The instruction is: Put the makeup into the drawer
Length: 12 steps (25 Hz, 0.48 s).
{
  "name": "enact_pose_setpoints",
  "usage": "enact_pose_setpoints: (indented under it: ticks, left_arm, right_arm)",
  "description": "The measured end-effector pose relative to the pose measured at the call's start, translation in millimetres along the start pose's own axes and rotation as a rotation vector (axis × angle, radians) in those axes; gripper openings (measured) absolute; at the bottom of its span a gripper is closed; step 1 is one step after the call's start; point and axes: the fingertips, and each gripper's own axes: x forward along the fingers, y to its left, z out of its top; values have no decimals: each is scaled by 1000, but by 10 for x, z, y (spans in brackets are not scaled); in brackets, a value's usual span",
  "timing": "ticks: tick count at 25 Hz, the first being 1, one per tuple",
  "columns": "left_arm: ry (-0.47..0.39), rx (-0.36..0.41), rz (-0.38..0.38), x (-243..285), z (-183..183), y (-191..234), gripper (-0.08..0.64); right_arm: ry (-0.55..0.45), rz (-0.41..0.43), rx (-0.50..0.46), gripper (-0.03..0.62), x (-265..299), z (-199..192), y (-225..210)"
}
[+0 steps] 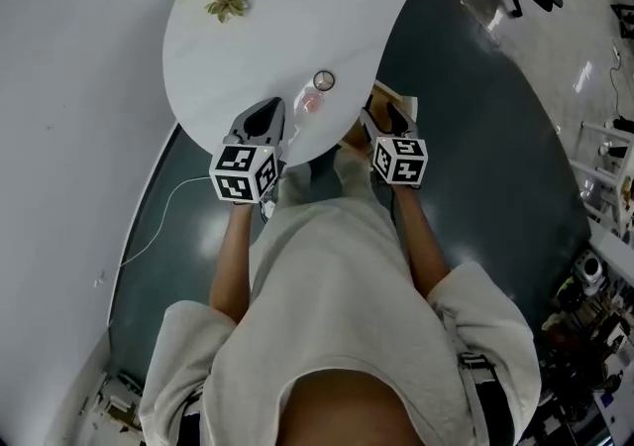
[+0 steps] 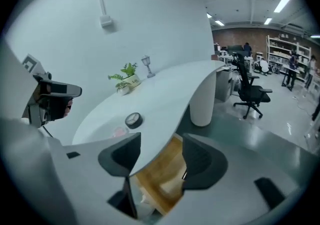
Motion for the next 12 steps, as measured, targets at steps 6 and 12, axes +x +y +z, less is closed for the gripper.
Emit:
enact_pose_setpoints:
  ticks: [6,12]
  left_arm:
    - [-40,-52,74,-240,-69,166,12]
    - [-70,-90,144,-539,-118,372,12]
  right_arm:
    - [49,141,-134,265,246,88,560]
    - [123,226,-231,282,486,-1,1012]
